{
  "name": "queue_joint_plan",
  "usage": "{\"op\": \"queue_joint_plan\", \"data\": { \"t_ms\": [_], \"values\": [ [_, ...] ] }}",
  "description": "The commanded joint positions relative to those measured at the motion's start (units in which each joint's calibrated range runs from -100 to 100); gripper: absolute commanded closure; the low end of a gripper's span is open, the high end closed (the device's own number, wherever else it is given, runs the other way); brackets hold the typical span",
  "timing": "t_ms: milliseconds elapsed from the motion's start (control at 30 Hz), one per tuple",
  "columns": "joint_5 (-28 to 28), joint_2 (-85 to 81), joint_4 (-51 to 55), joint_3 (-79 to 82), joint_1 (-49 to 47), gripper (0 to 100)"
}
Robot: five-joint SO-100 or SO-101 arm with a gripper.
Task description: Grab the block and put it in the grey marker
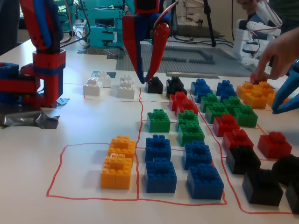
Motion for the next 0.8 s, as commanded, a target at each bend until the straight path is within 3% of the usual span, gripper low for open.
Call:
{"op": "queue_joint_plan", "data": {
  "t_ms": [0, 500, 767],
  "values": [
    [1.5, 0.1, -5.7, -0.4, 0.3, 100],
    [1.3, 0.1, -5.5, 0.1, 0.3, 100],
    [4.2, -1.5, -0.5, -0.2, 4.2, 100]
  ]
}}
